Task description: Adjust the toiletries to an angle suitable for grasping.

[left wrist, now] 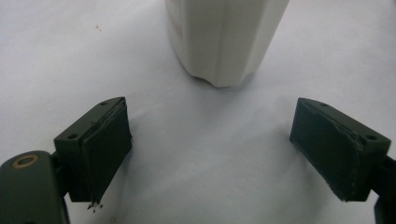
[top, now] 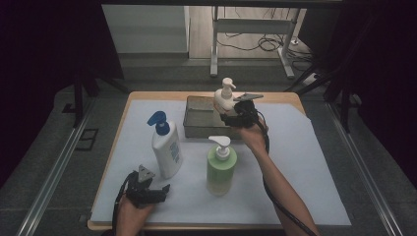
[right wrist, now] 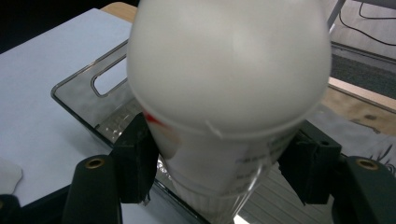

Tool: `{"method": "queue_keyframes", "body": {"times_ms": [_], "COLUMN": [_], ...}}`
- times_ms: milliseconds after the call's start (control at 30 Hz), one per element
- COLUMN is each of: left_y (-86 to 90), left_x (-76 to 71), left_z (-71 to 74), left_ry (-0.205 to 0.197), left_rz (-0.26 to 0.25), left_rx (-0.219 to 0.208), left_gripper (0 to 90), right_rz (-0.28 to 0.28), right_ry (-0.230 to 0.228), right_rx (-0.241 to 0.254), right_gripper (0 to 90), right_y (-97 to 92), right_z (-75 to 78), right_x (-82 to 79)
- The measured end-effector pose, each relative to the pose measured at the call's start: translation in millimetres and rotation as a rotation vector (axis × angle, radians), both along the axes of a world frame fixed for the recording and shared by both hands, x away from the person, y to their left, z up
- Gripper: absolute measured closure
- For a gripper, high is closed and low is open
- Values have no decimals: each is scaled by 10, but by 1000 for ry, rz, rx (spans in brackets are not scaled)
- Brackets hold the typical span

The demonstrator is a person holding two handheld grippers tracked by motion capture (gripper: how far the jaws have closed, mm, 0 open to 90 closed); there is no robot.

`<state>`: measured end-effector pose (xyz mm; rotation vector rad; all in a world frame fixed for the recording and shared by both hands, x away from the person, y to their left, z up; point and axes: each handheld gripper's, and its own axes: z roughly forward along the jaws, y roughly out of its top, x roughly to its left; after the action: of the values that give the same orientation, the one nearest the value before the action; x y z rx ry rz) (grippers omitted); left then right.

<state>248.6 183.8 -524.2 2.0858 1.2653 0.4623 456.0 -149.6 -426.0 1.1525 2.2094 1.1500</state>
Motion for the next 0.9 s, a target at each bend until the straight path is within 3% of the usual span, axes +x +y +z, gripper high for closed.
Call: {"method": "queue_keyframes", "body": {"times_ms": [367,533,733,900], "left_y": [0,-1,-1,-1], "left_x": [0,-1,-1,0], "left_z": [1,0,0,0], "left_ry": [0,0,0,0], "left_rz": [0,1,1,0], "left_rx": [1,-1,0,-1], "left_gripper": [120,120,120,120], "right_rz": [21,25,6,-20], "right_ry": [22,27,51,65], "right_rx": [-3,-23,-14,-20], "right_gripper": [368,416,459,547], "right_y": [-110,-171,-287,-373], "right_z": [-54,-75,-109,-129], "right_x": [-97,-151,-178,-168]}}
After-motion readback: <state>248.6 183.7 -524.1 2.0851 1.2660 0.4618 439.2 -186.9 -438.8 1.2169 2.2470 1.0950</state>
